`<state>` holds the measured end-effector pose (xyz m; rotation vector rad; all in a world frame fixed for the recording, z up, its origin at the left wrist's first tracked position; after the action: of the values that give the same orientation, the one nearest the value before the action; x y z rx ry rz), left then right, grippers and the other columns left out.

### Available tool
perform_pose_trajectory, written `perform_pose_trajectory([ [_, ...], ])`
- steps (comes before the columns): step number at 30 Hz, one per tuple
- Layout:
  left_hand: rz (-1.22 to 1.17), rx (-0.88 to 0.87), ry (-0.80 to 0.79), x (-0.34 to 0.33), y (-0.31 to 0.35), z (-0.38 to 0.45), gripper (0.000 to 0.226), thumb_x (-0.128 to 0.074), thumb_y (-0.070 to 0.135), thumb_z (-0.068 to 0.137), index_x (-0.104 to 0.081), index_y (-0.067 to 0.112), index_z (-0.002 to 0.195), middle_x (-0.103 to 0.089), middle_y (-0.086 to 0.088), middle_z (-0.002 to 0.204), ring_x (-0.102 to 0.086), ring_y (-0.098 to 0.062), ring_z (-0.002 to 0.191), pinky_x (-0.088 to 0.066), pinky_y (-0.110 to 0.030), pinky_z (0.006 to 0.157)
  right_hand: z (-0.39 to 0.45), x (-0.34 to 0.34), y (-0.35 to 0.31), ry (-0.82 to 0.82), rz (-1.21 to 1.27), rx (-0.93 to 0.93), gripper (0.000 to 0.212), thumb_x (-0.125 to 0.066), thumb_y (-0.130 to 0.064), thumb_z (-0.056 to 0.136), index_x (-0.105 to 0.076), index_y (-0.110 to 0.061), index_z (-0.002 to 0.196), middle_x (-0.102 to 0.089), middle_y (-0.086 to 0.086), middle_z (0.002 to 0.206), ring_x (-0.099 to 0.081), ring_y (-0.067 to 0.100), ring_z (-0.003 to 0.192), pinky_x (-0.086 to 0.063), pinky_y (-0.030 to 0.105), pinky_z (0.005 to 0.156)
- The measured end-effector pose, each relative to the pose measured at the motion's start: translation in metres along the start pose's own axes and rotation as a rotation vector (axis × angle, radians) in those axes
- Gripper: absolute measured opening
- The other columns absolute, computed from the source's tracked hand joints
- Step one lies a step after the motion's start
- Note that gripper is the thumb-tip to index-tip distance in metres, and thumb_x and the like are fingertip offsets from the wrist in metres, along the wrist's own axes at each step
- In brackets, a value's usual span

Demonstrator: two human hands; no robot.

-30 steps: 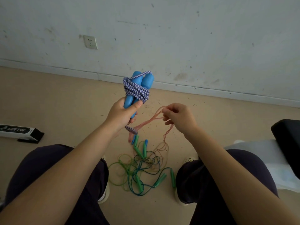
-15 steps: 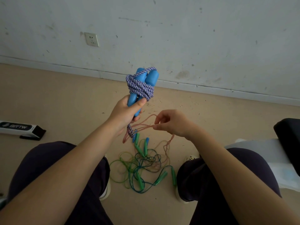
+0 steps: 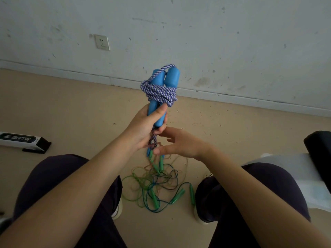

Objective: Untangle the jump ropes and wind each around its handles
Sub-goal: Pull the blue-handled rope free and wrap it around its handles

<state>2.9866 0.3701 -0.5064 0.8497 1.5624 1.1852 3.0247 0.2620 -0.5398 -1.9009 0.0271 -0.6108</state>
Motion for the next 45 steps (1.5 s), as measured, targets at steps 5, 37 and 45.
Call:
perform_pose_trajectory([
  [5, -0.029, -0.001, -0.006, -0.005, 0.001, 0.0, 0.018, -0.053, 0.024, 0.1, -0.049, 0.011, 0.089, -0.052, -0.004, 0.073, -0.046, -0.013, 0.053, -0.036, -0.022, 0.048, 0.0, 0.0, -0.001, -0.021, -0.041, -0.003, 0.025, -0.077, -0.04, 0.082, -0.071, -0.032, 0.104, -0.071, -0.013, 0.11, -0.063, 0.002, 0.104, -0.044, 0.031, 0.103],
  [37, 0.301, 0.007, 0.25, 0.041, 0.003, 0.0, 0.02, -0.063, 0.03, 0.096, -0.053, 0.016, 0.086, -0.05, -0.004, 0.072, -0.041, -0.009, 0.047, -0.035, -0.019, 0.043, -0.024, 0.064, 0.002, 0.258, -0.339, -0.106, 0.038, -0.058, -0.016, 0.095, -0.058, -0.013, 0.133, -0.063, -0.002, 0.122, -0.059, 0.003, 0.107, -0.044, 0.022, 0.093],
  [45, 0.079, 0.027, 0.057, 0.008, -0.003, -0.003, 0.021, -0.056, 0.029, 0.099, -0.052, 0.015, 0.084, -0.051, 0.0, 0.072, -0.04, -0.01, 0.046, -0.032, -0.017, 0.042, -0.01, 0.005, -0.015, -0.018, 0.201, 0.026, 0.038, -0.067, -0.021, 0.092, -0.056, -0.016, 0.128, -0.065, -0.009, 0.123, -0.058, 0.003, 0.12, -0.044, 0.027, 0.106],
])
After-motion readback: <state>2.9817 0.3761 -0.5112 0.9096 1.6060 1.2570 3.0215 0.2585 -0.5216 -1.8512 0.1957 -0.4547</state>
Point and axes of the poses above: each hand's wrist, its own z-axis towards the middle knuckle, its own x-axis out of the back of the hand, y = z × x, the point moved 5 cm from there along z, towards the middle knuckle
